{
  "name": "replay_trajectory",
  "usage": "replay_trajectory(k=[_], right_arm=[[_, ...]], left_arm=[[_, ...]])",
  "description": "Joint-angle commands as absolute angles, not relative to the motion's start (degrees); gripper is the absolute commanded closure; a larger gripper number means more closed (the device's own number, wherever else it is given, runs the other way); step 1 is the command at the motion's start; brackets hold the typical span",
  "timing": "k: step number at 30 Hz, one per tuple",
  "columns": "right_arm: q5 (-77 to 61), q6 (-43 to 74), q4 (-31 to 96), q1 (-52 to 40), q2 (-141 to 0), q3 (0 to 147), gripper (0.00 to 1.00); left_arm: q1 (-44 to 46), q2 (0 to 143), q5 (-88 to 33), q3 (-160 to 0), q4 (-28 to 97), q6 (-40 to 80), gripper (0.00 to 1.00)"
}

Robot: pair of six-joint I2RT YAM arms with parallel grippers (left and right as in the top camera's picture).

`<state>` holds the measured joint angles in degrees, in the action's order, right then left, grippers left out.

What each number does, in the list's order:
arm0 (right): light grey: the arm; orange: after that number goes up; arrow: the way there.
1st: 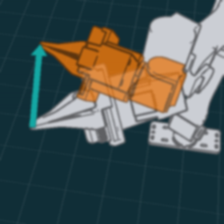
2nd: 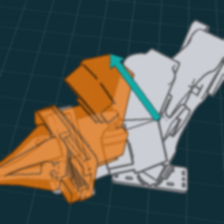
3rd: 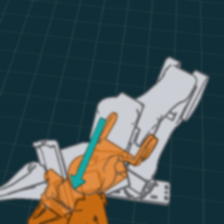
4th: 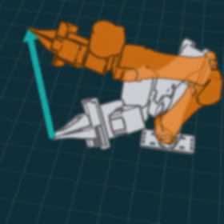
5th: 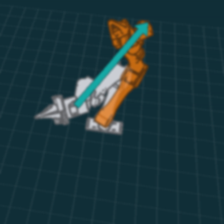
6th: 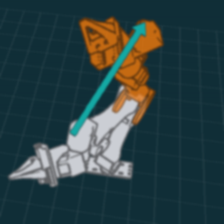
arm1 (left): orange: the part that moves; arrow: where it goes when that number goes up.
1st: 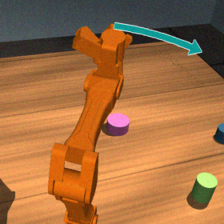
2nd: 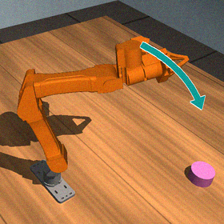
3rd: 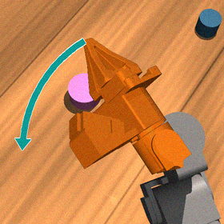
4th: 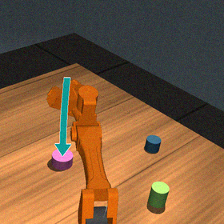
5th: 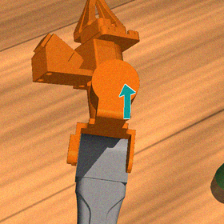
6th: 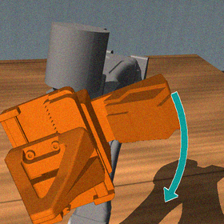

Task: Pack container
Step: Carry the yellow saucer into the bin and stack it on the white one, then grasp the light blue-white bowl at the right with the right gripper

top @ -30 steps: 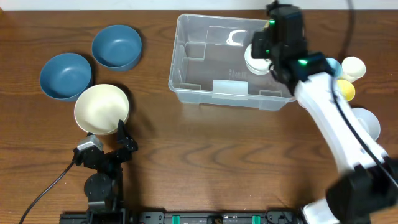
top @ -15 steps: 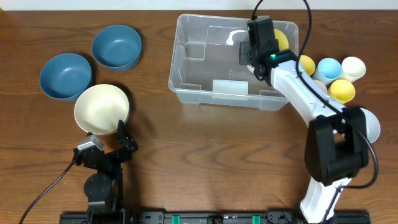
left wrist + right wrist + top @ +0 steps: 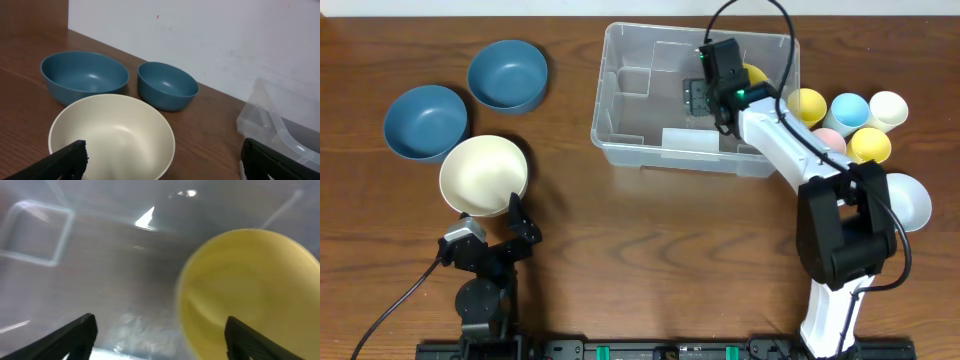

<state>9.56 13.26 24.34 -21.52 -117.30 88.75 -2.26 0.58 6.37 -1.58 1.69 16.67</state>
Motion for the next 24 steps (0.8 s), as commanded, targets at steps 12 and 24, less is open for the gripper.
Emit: replay_trajectory(k=[12,24], right_arm=[[11.0,24.8,62.8,-16.3,-92.1,106.1,0.01],[20.3,44.4,89.0,17.4,-87.0,100.4,0.01]], left_arm=[[-2.6,0.2,7.0,-0.3,3.6,16.2,0.02],[-2.6,0.2,7.0,-0.3,3.6,16.2,0.02]])
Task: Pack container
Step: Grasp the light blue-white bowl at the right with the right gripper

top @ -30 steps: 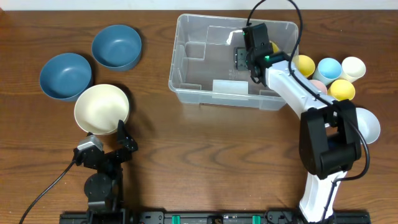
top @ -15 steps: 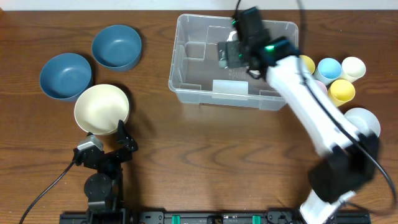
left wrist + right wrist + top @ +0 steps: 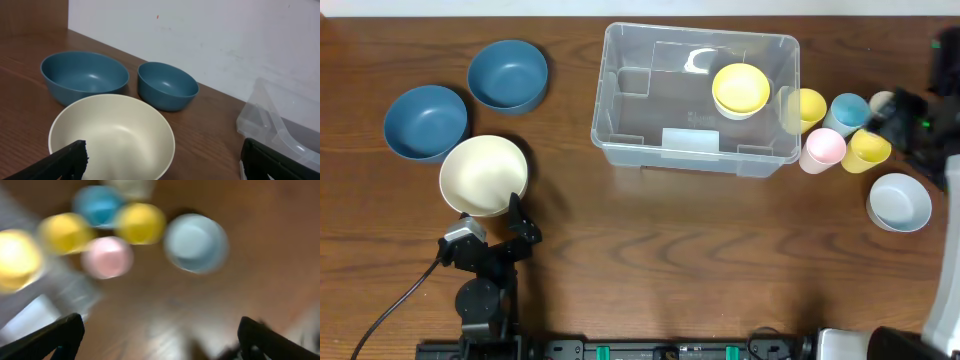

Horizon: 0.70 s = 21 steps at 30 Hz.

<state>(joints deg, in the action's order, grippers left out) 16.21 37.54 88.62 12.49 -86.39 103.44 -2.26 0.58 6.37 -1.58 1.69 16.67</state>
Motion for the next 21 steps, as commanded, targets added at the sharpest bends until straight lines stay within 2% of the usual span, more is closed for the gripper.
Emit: replay_trajectory(k=[1,11,16,21], right_arm=[[20.8,45.0,88.0,19.9,-87.0,98.1,0.01],[18.5,46.8,66.5,33.1,-87.0,69.0,0.01],[7.3,35.8,52.4,36.5,-87.0,60.0,0.01],[6.7,35.0,43.1,37.7,-87.0,55.6,0.01]], left_arm=[[-2.6,0.2,7.0,-0.3,3.6,16.2,0.02],[-2.6,0.2,7.0,-0.3,3.6,16.2,0.02],[-2.6,0.2,7.0,-0.3,3.6,16.2,0.02],[-2.6,0.2,7.0,-0.3,3.6,16.2,0.02]])
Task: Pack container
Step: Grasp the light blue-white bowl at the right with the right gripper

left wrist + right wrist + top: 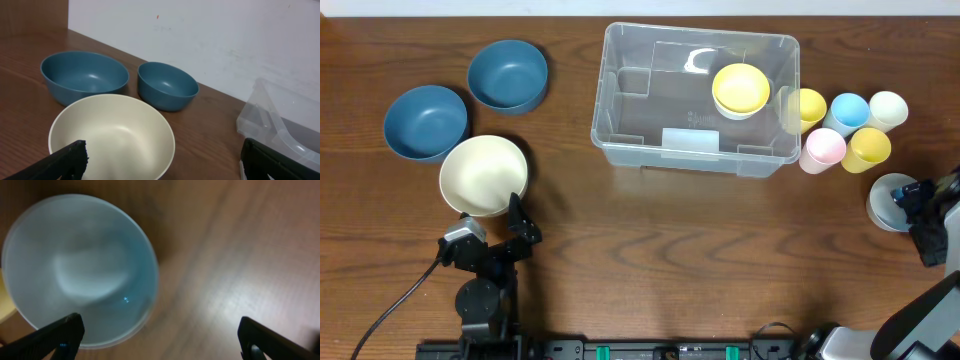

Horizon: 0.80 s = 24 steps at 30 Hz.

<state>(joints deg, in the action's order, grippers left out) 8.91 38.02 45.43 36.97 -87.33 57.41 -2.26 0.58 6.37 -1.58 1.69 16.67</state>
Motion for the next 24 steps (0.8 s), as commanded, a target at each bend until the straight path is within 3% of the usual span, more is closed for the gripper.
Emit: replay_trajectory(k=[1,13,19,24], right_arm=[[6.6,34.7,41.5,37.6,-87.0,54.7,0.03],[7.1,34.7,29.0,37.7,-87.4,45.3,0.58],[7.5,34.7,28.8,37.7,-87.6,44.0,0.67],[7.5,34.8,27.6,37.7,-87.7,41.7,0.96]], left_arm=[[-2.6,0.2,7.0,-0.3,3.6,16.2,0.02],[-2.6,0.2,7.0,-0.3,3.6,16.2,0.02],[-2.6,0.2,7.0,-0.3,3.6,16.2,0.02],[-2.6,0.2,7.0,-0.3,3.6,16.2,0.02]])
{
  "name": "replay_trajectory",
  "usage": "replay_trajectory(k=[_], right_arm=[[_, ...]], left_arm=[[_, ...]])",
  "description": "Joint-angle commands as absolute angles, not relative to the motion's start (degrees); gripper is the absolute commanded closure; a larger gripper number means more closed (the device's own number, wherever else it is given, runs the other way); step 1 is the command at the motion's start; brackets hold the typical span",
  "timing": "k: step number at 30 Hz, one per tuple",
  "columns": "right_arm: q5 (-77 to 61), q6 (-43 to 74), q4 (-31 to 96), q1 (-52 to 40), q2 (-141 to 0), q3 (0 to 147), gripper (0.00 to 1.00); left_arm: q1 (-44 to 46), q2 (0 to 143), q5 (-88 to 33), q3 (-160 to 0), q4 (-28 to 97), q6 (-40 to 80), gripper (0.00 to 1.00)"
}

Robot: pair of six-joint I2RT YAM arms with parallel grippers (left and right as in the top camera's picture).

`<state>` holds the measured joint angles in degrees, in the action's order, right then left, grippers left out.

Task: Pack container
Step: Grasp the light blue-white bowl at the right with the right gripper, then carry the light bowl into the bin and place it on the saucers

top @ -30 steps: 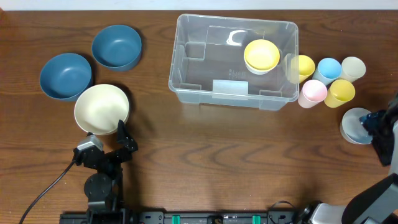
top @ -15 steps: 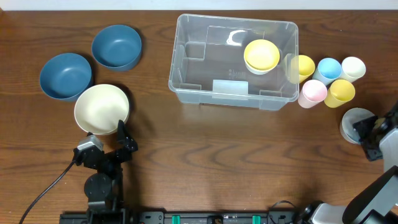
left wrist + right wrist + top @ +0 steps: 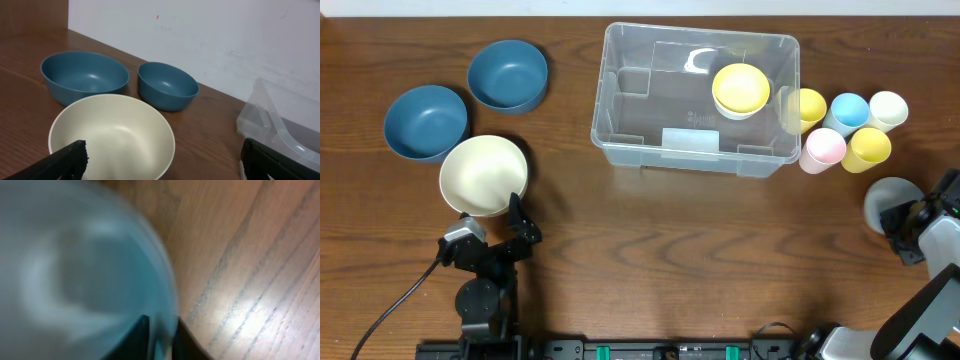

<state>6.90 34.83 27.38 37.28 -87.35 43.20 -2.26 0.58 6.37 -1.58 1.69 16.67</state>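
Note:
A clear plastic container [image 3: 620, 120] stands at the top middle with a yellow bowl [image 3: 740, 88] inside it. At the right edge my right gripper [image 3: 898, 220] is shut on the rim of a pale blue bowl [image 3: 883, 198]; the right wrist view shows that pale blue bowl [image 3: 75, 270] blurred, its rim pinched between the dark fingers [image 3: 137, 340]. My left gripper [image 3: 510, 225] rests open at the bottom left, just below a cream bowl [image 3: 484, 175]. The left wrist view shows that cream bowl [image 3: 112, 132] between the fingertips [image 3: 65, 160].
Two dark blue bowls [image 3: 507, 74] [image 3: 425, 121] lie at the far left. Several cups, among them yellow [image 3: 809, 104], blue [image 3: 850, 108], white [image 3: 887, 106] and pink [image 3: 825, 146], stand right of the container. The table's right edge is close to my right arm.
My right gripper was open above the pale blue bowl; now it is lower and shut on the bowl's rim. The bowl has shifted slightly left. The left arm is unchanged.
My right gripper was inside the container, open beside the yellow bowl. Then the yellow bowl lay alone in the container and the gripper was over the cups at the right. Then it was open over the pale blue bowl, and now grips its rim.

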Motion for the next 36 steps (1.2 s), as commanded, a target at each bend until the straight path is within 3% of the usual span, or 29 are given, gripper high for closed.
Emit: replay_trajectory(k=[1,10,17,28,36], right_arm=[[7.5,34.9,27.6,37.7,-87.7,41.4,0.99],[1.3,34.5,34.0,36.6,-86.7,41.3,0.99],[-5.9,27.5,42.7,30.0,-73.7,41.5,0.99],[-15.3,21.7,58.6,12.2,-43.9,51.3,0.99],[-9.5,19.9,58.8,-5.3,-50.3,67.1,0.99]], left_arm=[[-2.6,0.2,7.0,-0.3,3.6,16.2,0.02],[-2.6,0.2,7.0,-0.3,3.6,16.2,0.02],[-2.6,0.2,7.0,-0.3,3.6,16.2,0.02],[-2.6,0.2,7.0,-0.3,3.6,16.2,0.02],[-2.6,0.2,7.0,-0.3,3.6,16.2,0.02]])
